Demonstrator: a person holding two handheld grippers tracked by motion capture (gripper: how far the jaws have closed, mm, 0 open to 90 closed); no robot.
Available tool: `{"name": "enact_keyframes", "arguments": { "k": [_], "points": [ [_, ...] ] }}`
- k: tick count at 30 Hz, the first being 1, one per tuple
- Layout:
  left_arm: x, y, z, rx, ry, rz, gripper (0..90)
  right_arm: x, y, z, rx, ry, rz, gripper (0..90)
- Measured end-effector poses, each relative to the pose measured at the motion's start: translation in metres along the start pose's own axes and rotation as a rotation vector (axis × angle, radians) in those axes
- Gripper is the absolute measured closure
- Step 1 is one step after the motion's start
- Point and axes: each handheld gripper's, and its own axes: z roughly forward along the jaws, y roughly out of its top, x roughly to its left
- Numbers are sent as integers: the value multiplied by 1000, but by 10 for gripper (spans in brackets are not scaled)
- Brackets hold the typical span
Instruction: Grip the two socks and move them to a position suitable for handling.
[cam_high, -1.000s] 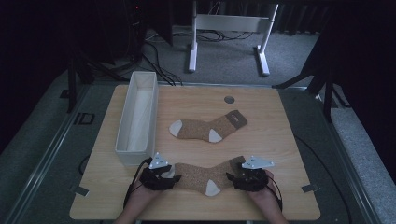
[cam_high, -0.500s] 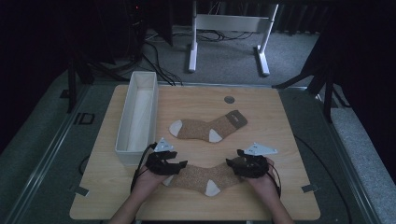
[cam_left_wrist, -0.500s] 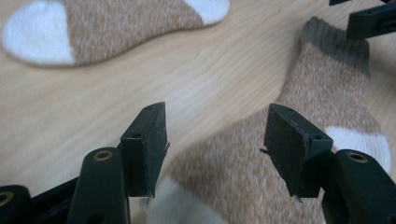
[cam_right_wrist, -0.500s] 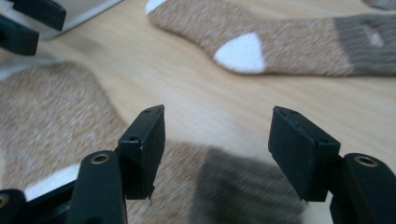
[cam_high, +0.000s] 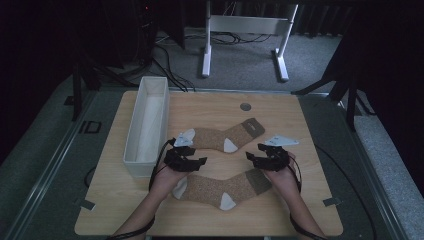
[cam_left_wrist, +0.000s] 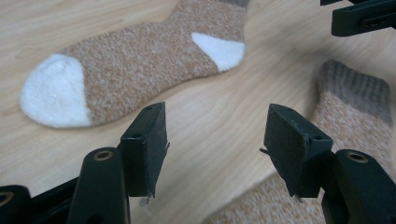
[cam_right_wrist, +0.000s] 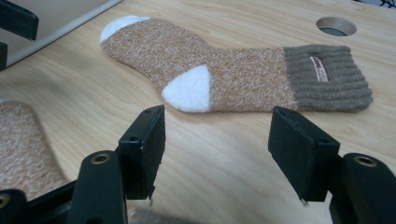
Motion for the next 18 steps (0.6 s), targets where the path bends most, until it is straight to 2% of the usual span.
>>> {"name": "enact_keyframes", "arguments": {
  "k": [7, 18],
  "points": [
    [6, 9, 8, 5, 22, 4, 401, -12, 11, 18, 17, -8, 1, 363],
    [19, 22, 33, 29, 61, -23, 401, -28, 21, 51, 64, -26, 24, 359]
  ]
}}
